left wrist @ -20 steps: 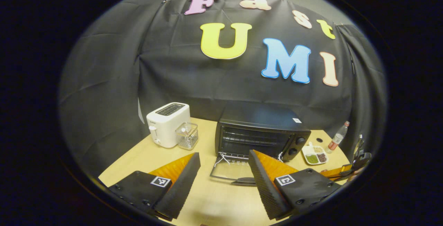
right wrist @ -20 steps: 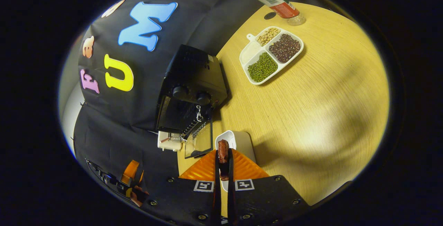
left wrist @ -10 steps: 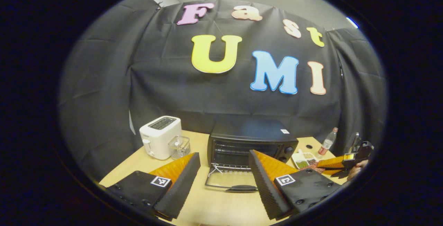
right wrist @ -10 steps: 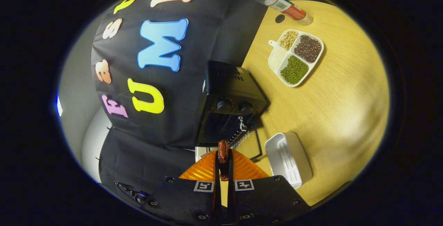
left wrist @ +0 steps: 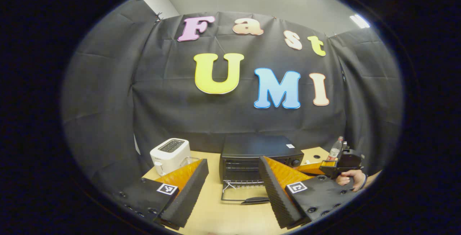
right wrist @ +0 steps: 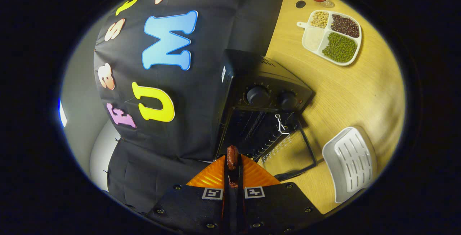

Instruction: Open the electric oven with the left hand, put the food in, and close the electric oven.

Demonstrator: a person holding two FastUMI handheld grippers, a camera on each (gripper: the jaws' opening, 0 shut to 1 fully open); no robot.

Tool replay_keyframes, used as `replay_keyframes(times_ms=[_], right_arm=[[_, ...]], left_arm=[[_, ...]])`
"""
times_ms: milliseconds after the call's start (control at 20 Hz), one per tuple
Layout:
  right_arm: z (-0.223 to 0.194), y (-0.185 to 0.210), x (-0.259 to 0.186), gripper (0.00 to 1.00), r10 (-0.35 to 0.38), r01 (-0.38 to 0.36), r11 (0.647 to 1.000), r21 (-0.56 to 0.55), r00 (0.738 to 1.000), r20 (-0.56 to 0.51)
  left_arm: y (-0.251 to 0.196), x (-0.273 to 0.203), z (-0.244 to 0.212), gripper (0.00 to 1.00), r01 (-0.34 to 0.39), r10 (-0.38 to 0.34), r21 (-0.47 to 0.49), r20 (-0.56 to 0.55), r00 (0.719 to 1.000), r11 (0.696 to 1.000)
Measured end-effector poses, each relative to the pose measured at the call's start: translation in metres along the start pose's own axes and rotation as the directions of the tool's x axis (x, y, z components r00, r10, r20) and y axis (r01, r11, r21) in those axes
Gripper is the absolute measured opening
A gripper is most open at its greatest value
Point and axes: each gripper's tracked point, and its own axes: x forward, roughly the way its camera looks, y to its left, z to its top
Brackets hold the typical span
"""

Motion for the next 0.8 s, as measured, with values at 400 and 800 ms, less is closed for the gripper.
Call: replay_keyframes(times_ms=[400,800], right_arm=[[0.006,-0.031,0.083,0.08,-0.066,0.051,0.995,0.091,0.984,0.168],[0.032,-0.045,0.127,0.08,-0.112,0.086,0.992,0.092,0.936,0.335]], left_arm=[[0.043,-0.025,-0.015,0.94,-0.031,0.032,0.029,-0.054,0.998,0.999],[0.06,-0.025,-0.037,0.94,-0.078,0.078,0.001,-0.116,0.99,0.997]])
